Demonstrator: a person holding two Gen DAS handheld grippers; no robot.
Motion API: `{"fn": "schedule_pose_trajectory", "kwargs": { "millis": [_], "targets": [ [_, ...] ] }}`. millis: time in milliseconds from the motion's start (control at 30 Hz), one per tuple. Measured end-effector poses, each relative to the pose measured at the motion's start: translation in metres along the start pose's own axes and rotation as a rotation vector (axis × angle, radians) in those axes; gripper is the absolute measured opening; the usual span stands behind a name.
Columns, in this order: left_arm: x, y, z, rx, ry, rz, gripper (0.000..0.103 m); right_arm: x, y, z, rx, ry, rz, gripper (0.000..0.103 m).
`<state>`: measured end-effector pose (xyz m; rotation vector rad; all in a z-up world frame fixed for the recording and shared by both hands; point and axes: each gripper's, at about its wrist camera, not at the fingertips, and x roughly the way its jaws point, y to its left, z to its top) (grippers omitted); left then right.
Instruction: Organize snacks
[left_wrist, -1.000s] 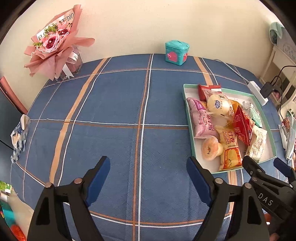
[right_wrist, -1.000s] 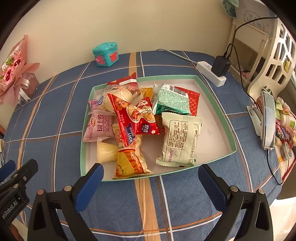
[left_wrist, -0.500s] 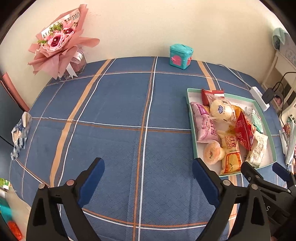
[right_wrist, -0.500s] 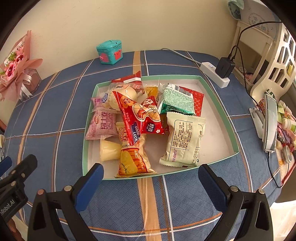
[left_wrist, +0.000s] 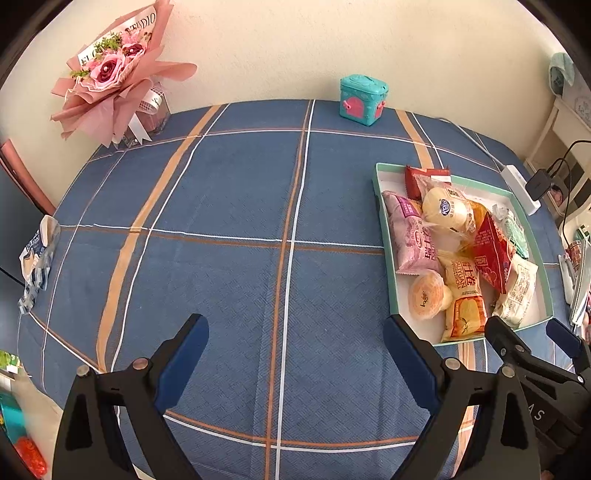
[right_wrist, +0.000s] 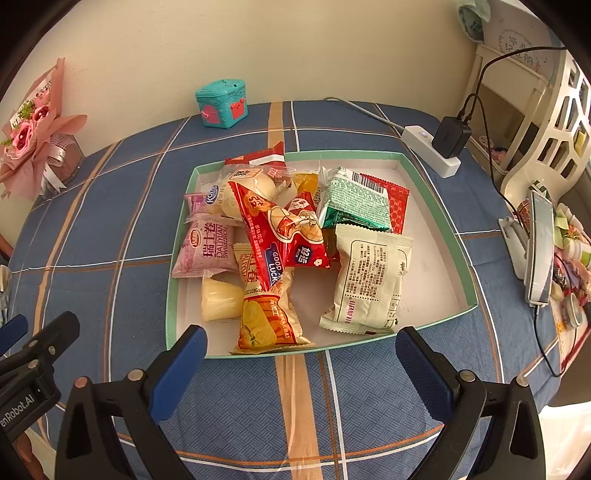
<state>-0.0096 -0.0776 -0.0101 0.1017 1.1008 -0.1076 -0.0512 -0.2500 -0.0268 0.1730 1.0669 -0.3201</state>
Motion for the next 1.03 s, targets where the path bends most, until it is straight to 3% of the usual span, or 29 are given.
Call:
{"fn": "schedule_pose_trajectory", "kwargs": {
  "millis": [633,1033],
  "targets": [
    [0.016,0.005,-0.004,-0.010,0.082,0.040,0.096,0.003,0.002,-0.001,-0.014,0.014,0.003,0.103],
    [0.014,0.009,-0.003,-0.014,0.071,0.039,0.096,0.004,0.002,-0.001,-0.018,0.017,0.003,0.103]
  ]
}}
